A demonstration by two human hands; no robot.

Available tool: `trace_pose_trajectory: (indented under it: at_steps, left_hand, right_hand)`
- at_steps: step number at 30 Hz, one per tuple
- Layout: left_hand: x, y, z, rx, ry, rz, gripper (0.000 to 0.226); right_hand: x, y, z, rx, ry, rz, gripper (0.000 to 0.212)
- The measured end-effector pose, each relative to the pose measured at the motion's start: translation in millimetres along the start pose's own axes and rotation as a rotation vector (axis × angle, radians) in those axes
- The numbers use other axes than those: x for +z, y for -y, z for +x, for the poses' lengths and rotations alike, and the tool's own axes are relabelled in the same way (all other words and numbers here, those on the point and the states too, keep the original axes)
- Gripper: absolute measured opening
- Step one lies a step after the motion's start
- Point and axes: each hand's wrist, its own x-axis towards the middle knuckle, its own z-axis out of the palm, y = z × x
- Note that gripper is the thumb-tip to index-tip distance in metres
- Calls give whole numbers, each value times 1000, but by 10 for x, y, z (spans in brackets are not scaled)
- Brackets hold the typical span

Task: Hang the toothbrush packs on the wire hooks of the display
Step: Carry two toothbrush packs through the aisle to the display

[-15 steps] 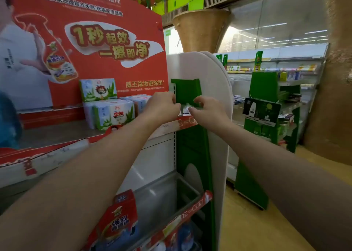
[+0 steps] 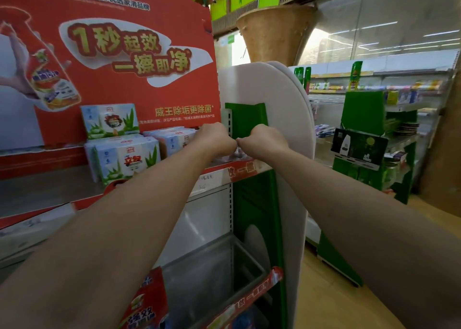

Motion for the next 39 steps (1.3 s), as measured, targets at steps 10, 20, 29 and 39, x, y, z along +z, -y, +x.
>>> trace_pose_trajectory:
  at_steps: [10, 20, 29, 39]
  left_hand:
    - [-55, -22, -39, -32, -4, -130, 15]
    - [-281, 25, -389, 14, -65, -414, 15]
    - [-257, 54, -923, 20, -61, -566, 68]
    - [83, -167, -1628, 92, 112, -795, 48]
  right_hand:
    - [-57, 49, -35, 89, -27, 279, 25]
    - [-218, 134, -528, 115, -78, 296, 21]
    - [-283, 152, -1263, 194, -111, 296, 15]
    - [-398, -246, -2025, 339, -435, 288, 29]
